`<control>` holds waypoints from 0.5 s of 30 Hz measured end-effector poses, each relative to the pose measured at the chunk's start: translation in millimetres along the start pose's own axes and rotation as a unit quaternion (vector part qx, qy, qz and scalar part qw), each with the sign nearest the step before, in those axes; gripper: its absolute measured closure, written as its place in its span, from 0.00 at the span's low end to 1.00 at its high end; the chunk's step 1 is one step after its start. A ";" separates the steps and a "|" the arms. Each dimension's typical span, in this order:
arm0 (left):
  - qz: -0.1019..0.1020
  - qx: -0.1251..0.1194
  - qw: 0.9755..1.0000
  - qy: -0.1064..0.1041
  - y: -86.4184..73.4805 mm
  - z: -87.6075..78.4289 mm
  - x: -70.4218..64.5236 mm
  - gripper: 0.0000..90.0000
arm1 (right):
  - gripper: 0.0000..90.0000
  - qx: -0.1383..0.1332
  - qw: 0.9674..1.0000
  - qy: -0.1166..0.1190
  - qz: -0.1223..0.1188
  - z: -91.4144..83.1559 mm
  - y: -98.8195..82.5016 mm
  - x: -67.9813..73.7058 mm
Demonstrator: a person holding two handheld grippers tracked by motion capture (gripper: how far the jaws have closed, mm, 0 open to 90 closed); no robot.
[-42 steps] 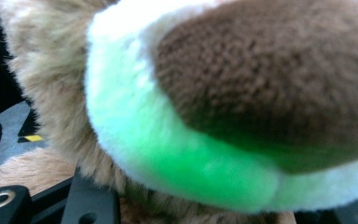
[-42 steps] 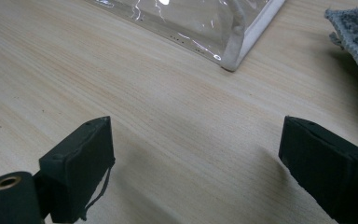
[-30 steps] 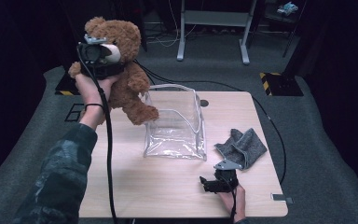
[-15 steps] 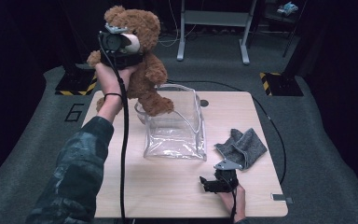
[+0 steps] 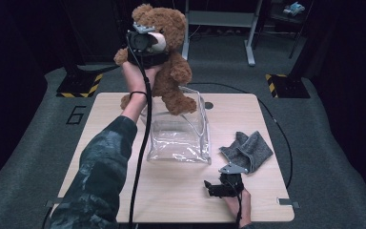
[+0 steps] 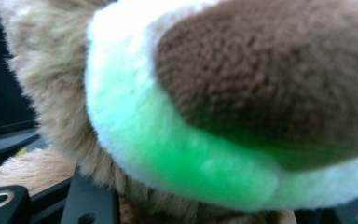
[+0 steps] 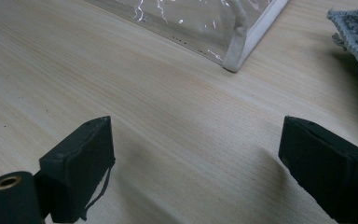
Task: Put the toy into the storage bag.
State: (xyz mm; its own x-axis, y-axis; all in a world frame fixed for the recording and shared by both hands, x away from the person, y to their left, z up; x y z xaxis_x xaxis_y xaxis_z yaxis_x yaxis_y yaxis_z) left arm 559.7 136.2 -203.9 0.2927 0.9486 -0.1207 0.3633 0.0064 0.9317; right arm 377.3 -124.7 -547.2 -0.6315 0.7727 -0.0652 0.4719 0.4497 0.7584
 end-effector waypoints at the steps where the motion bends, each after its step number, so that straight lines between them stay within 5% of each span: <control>1: -0.003 -0.004 1.000 -0.005 -1.2 2.4 -1.9 0.49 | 0.11 0.000 1.000 0.001 0.000 -0.1 0.0 0.0; 8: -0.022 -0.027 0.999 -0.031 -9.6 17.2 -8.9 0.49 | 0.11 0.000 1.000 -0.002 -0.003 -0.4 -0.3 -0.3; 15: -0.026 -0.012 0.999 -0.037 -29.9 34.7 -8.7 0.49 | 0.11 0.000 1.000 -0.001 -0.004 -0.2 -0.3 0.0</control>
Point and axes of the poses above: each handheld gripper's, and its own axes: z roughly forward along the jaws, y roughly out of its top, x roughly to its left, the point moved 3 cm from there along z, roughly forward along the jaws, and after that the axes turned 8 degrees about -z, right-handed, at the moved point
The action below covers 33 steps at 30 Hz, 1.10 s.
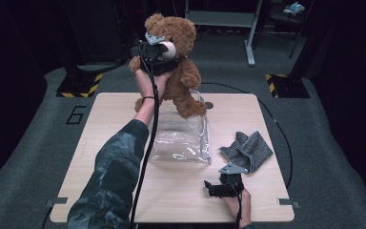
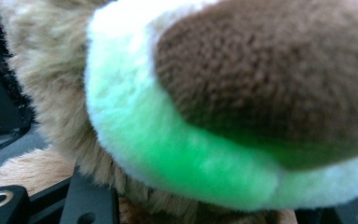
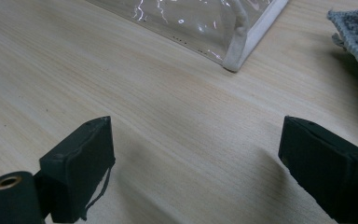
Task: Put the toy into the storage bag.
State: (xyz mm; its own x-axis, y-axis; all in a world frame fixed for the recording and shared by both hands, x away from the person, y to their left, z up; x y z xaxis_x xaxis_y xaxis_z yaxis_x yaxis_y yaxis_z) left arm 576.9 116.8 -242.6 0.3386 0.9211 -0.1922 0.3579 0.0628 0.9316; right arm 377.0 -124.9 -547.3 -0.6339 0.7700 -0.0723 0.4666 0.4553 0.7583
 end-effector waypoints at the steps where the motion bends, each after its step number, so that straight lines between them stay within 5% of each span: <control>1: -0.001 0.003 1.000 -0.002 -3.0 1.9 1.5 0.49 | 0.11 0.000 1.000 0.000 0.000 0.0 0.0 0.0; 20: -0.006 0.032 0.999 -0.024 -59.2 3.2 6.8 0.46 | 0.11 0.004 1.000 -0.003 0.003 0.1 -0.1 1.2; 33: -0.007 0.095 0.995 -0.010 -96.0 8.0 10.3 0.39 | 0.11 0.005 1.000 -0.005 0.013 0.9 0.7 3.0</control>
Point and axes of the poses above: each handheld gripper's, and its own axes: z roughly forward along the jaws, y roughly out of its top, x roughly to its left, the point moved 3 cm from there along z, roughly forward along the jaws, and after that the axes turned 8 degrees about -z, right-handed, at the moved point
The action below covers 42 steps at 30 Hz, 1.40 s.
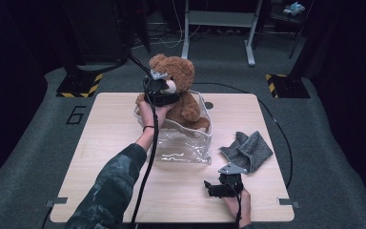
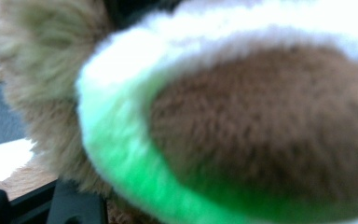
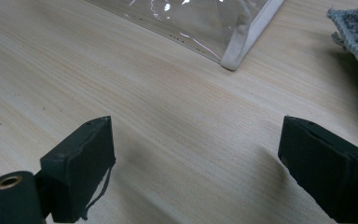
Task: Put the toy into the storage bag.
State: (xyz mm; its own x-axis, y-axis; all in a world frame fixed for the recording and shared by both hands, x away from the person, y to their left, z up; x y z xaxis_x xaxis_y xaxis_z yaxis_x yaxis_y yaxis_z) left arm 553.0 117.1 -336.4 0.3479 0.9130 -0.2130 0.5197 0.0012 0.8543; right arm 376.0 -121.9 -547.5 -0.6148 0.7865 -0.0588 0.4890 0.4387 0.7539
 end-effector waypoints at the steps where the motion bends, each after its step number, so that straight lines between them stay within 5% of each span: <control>1: 0.002 0.012 1.000 0.002 -2.2 0.2 0.3 0.38 | 0.11 0.000 1.000 0.000 -0.001 0.0 0.0 0.0; 7: 0.016 0.064 0.998 0.011 -11.0 -3.1 0.6 0.27 | 0.11 0.001 1.000 0.006 -0.001 -0.5 0.0 0.4; 15: 0.037 0.088 0.995 0.027 -33.5 -12.0 8.9 0.19 | 0.11 0.002 1.000 -0.002 0.001 0.2 0.0 0.0; 20: 0.040 0.106 0.994 0.007 -35.1 -22.3 12.1 0.12 | 0.11 0.004 1.000 -0.001 -0.005 0.3 -0.2 -0.7; 29: 0.035 0.090 0.995 0.000 -44.2 -56.1 29.7 0.09 | 0.11 0.004 1.000 -0.003 -0.006 0.6 -0.1 -0.7; 42: 0.018 0.084 0.996 0.011 -92.2 -92.7 64.7 0.09 | 0.11 0.006 1.000 -0.001 -0.006 0.5 -0.1 -1.0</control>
Point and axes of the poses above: each handheld gripper's, and its own axes: z roughly forward along the jaws, y roughly out of its top, x roughly to its left, the point moved 3 cm from there along z, roughly forward along the jaws, and after that the axes turned 8 degrees about -z, right-handed, at the moved point
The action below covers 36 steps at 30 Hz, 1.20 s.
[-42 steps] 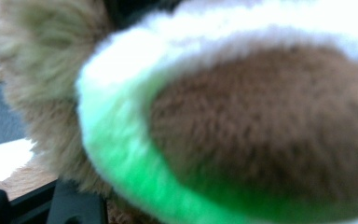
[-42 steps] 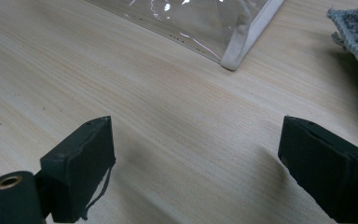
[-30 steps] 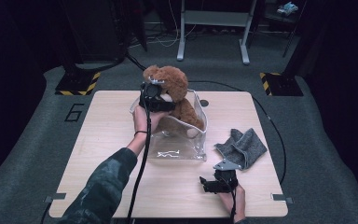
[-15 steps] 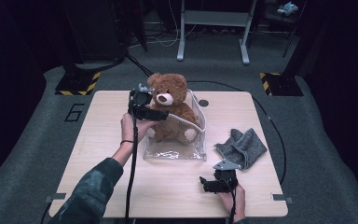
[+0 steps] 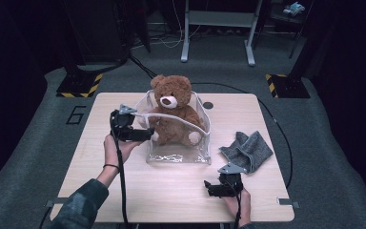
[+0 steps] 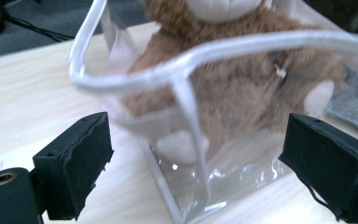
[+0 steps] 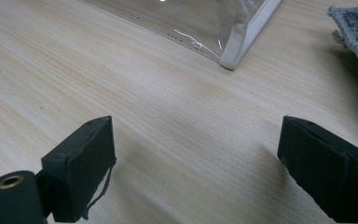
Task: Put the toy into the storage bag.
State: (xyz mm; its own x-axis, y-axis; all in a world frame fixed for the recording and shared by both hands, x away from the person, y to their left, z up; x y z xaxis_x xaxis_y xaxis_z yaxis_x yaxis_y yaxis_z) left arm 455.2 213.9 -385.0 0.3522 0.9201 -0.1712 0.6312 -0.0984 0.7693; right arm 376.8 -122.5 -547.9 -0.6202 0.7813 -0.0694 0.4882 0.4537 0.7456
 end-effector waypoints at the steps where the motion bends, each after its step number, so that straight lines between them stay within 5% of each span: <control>1: 0.000 0.002 1.000 0.002 -5.2 -1.6 3.7 0.09 | 0.11 -0.001 1.000 -0.001 0.001 0.0 0.0 0.1; 11: -0.032 0.012 0.999 0.030 -63.8 -11.6 42.4 0.09 | 0.11 0.000 1.000 -0.002 0.000 0.0 -0.1 0.2; 21: -0.078 0.047 0.994 0.059 -133.9 -5.2 84.8 0.07 | 0.11 0.001 1.000 0.000 -0.007 0.5 0.2 -0.9; 33: -0.084 0.060 0.992 0.070 -172.8 7.2 96.6 0.05 | 0.12 0.006 1.000 -0.001 -0.003 1.2 0.2 0.9; 36: -0.091 0.043 0.992 0.077 -180.2 8.7 100.5 0.04 | 0.12 0.007 1.000 0.000 -0.004 1.5 0.3 1.0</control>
State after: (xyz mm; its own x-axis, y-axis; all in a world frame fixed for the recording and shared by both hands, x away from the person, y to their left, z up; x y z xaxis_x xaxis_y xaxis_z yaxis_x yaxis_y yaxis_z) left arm 382.9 320.8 -546.2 0.1210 0.9722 -0.2006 0.7338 0.0485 0.6776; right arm 377.2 -120.9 -548.7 -0.6239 0.7778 -0.0759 0.4916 0.4661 0.7356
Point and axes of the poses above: each handheld gripper's, and its own axes: z roughly forward along the jaws, y roughly out of its top, x roughly to its left, the point moved 3 cm from there along z, roughly forward along the jaws, and after that the axes turned 8 degrees about -z, right-handed, at the moved point
